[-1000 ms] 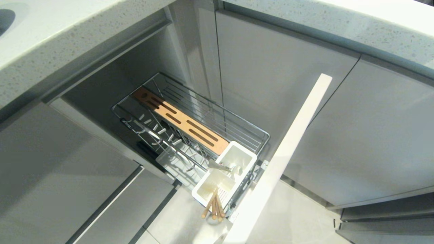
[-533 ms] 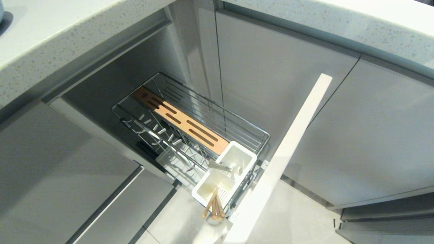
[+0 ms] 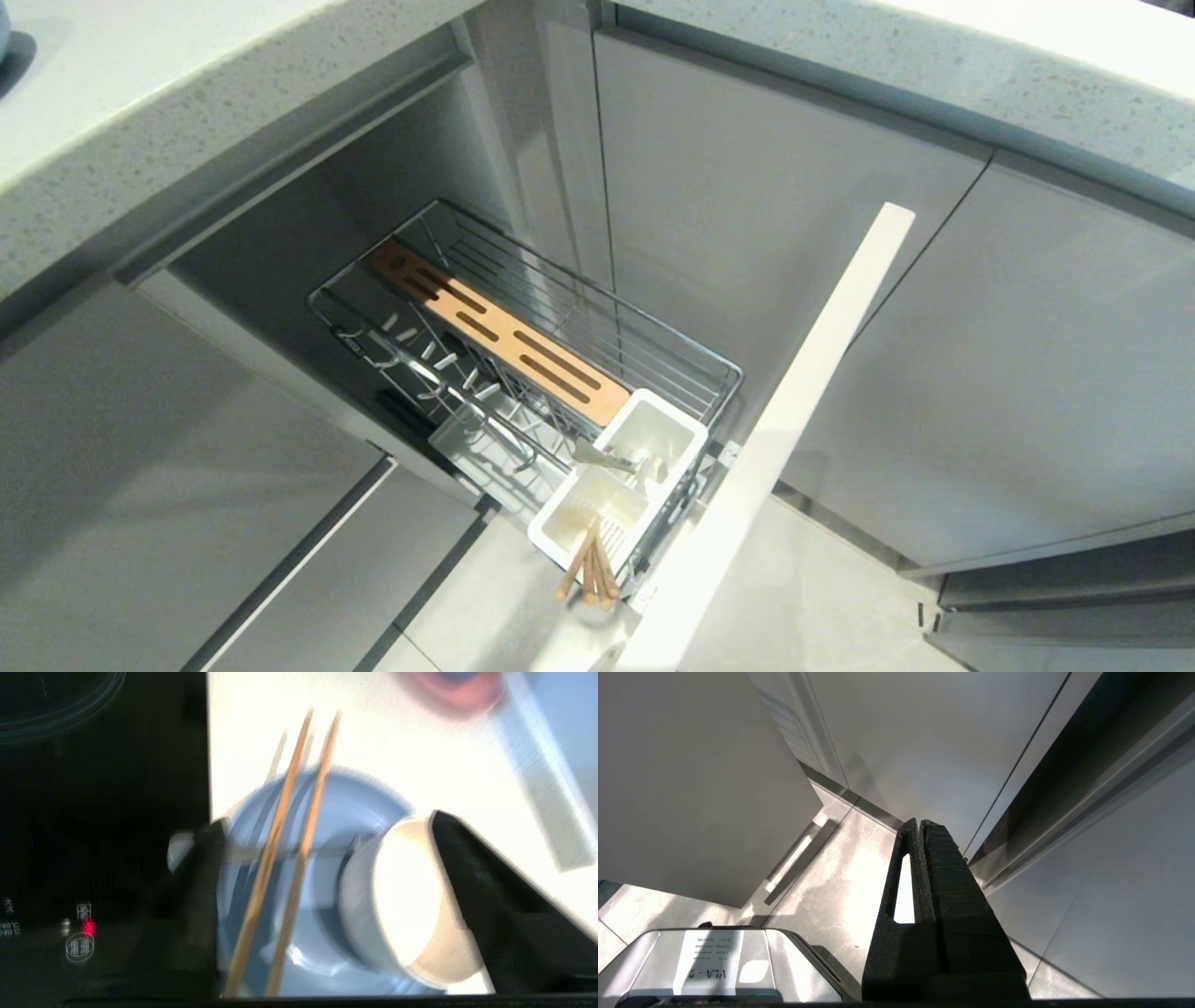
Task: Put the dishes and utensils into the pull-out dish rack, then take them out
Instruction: Close the cupboard
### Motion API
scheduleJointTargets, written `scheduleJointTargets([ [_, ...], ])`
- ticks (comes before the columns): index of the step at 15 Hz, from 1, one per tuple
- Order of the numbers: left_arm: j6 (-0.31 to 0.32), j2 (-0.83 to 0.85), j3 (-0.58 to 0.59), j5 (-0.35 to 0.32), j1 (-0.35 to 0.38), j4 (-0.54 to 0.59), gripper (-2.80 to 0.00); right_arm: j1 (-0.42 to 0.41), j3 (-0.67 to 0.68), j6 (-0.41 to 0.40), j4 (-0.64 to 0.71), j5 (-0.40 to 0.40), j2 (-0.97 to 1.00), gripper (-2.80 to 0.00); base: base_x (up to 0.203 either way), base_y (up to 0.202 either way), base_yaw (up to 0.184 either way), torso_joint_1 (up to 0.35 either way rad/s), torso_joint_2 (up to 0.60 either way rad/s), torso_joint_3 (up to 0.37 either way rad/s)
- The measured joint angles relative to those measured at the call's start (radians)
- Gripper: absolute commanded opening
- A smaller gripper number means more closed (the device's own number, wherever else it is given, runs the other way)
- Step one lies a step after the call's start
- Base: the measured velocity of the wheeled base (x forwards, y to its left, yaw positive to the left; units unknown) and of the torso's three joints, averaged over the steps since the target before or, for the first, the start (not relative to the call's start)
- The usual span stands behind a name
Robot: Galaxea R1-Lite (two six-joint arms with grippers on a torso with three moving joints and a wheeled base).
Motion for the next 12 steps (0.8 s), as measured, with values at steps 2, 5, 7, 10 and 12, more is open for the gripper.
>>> scheduleJointTargets([
  [2, -0.012, -0.021, 0.0, 0.037, -0.011, -0.086, -2.8, 0.0, 0.0, 0.0, 0.0, 0.0, 0.0, -2.8, 0.0, 0.0, 0.0, 0.0, 0.0, 0.0],
  [5, -0.029, -0.063, 0.0, 0.09, -0.088, -0.195, -2.8, 0.0, 0.0, 0.0, 0.0, 0.0, 0.0, -2.8, 0.0, 0.0, 0.0, 0.0, 0.0, 0.0],
  [7, -0.035, -0.089, 0.0, 0.127, -0.168, -0.236, -2.8, 0.0, 0.0, 0.0, 0.0, 0.0, 0.0, -2.8, 0.0, 0.0, 0.0, 0.0, 0.0, 0.0],
  [10, -0.061, -0.135, -0.001, 0.19, -0.33, -0.315, -2.8, 0.0, 0.0, 0.0, 0.0, 0.0, 0.0, -2.8, 0.0, 0.0, 0.0, 0.0, 0.0, 0.0],
  [12, -0.119, -0.158, -0.002, 0.22, -0.424, -0.365, -2.8, 0.0, 0.0, 0.0, 0.0, 0.0, 0.0, -2.8, 0.0, 0.0, 0.0, 0.0, 0.0, 0.0],
])
